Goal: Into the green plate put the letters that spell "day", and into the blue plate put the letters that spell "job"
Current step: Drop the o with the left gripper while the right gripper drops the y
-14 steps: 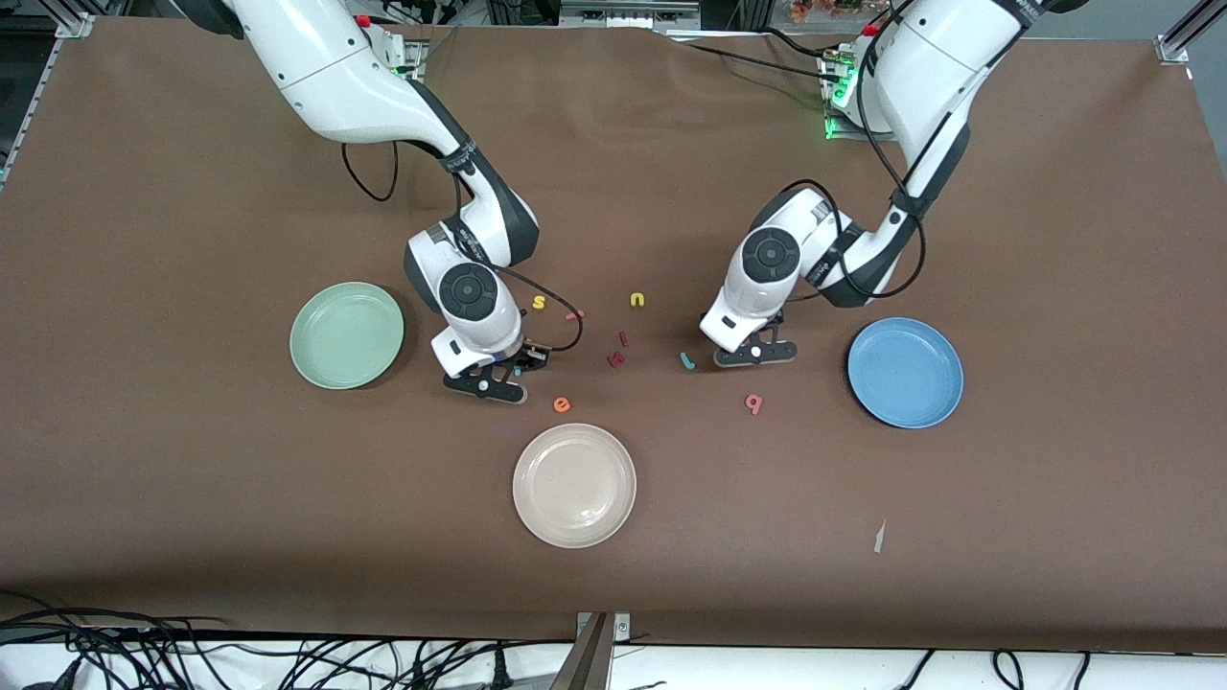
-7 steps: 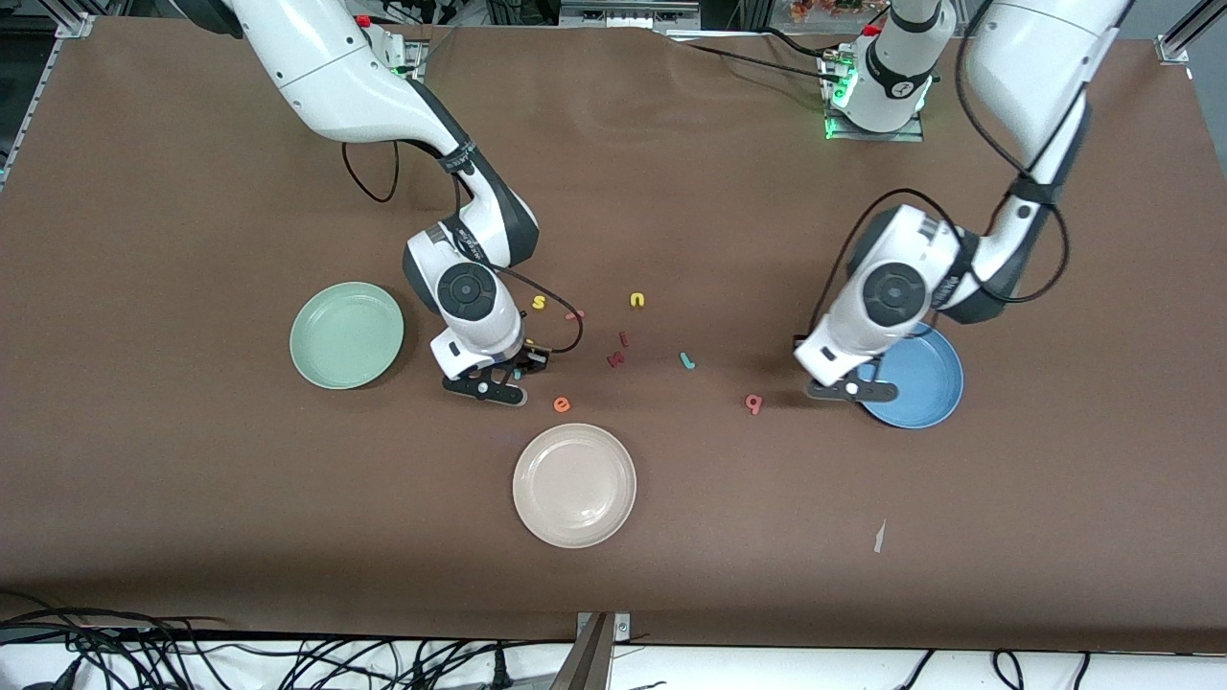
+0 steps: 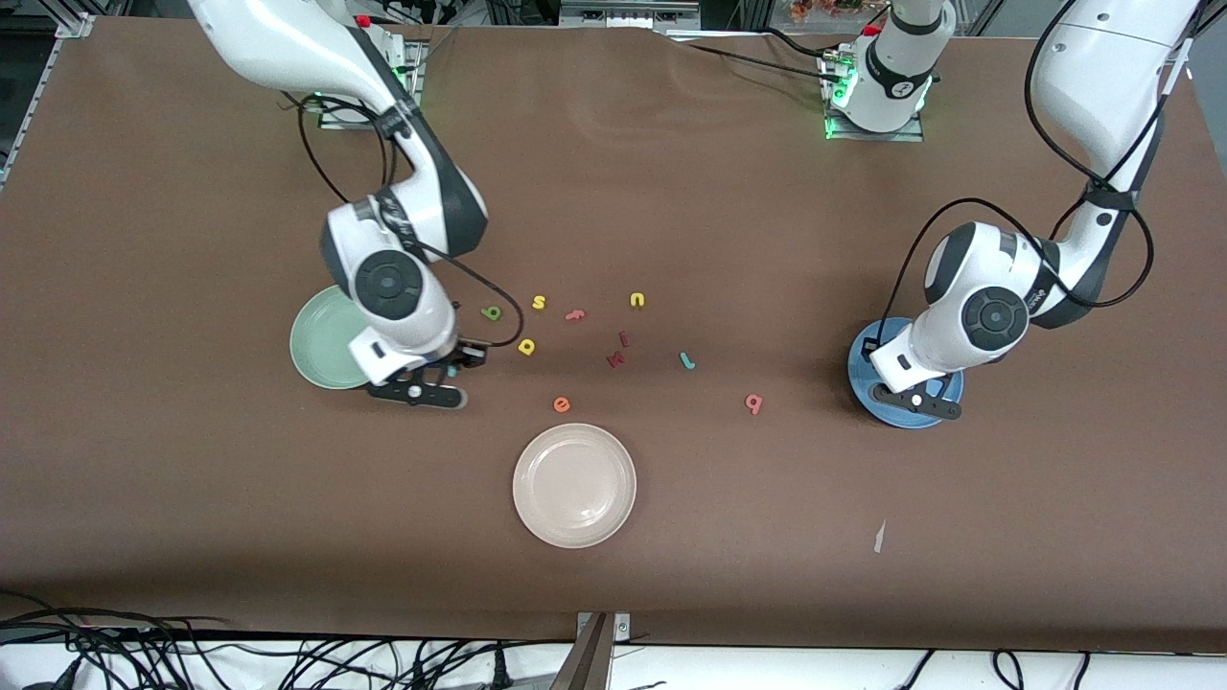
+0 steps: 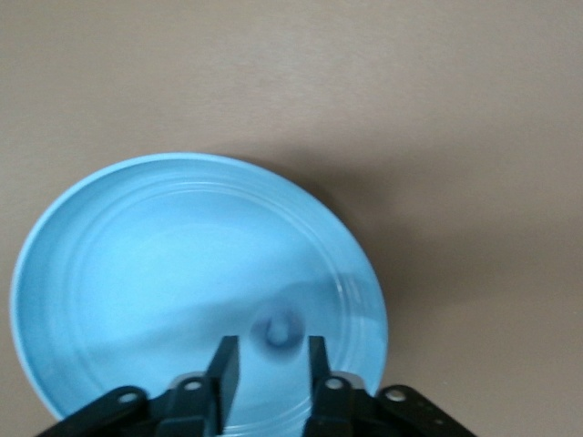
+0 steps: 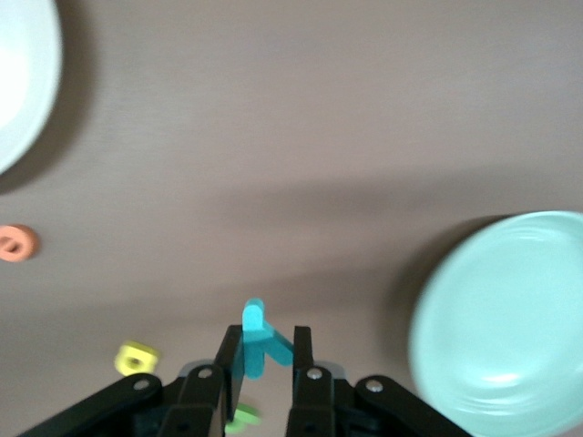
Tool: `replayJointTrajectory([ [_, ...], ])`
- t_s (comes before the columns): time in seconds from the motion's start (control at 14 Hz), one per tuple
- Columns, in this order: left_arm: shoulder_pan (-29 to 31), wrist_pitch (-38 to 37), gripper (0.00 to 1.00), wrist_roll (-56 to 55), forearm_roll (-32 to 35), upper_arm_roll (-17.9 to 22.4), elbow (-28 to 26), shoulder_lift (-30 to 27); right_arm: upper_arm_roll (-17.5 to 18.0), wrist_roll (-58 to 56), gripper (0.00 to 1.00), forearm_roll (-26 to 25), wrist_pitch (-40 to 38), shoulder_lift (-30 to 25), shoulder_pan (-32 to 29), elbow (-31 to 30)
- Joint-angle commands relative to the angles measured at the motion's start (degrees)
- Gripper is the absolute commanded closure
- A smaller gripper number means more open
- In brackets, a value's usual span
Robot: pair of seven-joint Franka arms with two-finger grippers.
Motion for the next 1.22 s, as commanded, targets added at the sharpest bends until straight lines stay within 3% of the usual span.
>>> replayJointTrajectory([
  [0.0,-0.2,-1.1,0.0,0.6,1.1,-0.4,2.0,-0.5,-3.2,-6.9,0.88,1.2,-0.2,-7.1,-0.4,-8.1],
  [0.29,-5.8,-4.8,0.0,-7.3,-9.4,-0.3,8.8,1.1,-13.2,-24.6,0.89,7.6,1.4,-15.8,-0.4,-20.1],
  [0.36,-7.6,-4.8,0.0,-12.8,-9.7,-0.4,9.5,2.0,-15.8,-29.1,0.89,9.3,3.1,-16.7,-0.4,-23.0],
  [0.57,-14.5,-4.8,0.0,-28.9,-9.7,-0.4,12.7,4.9,-19.0,-35.2,0.9,10.3,13.6,-16.8,-0.4,-32.1],
  [0.72,-18.5,-4.2,0.0,-37.6,-9.7,-0.3,13.4,6.4,-19.0,-35.2,0.9,10.3,20.1,-15.9,-0.4,-36.1],
  [1.15,-26.2,5.2,0.0,-56.2,-8.9,-0.3,13.4,10.2,-18.7,-34.8,0.87,14.5,24.8,-11.4,-0.3,-38.2],
])
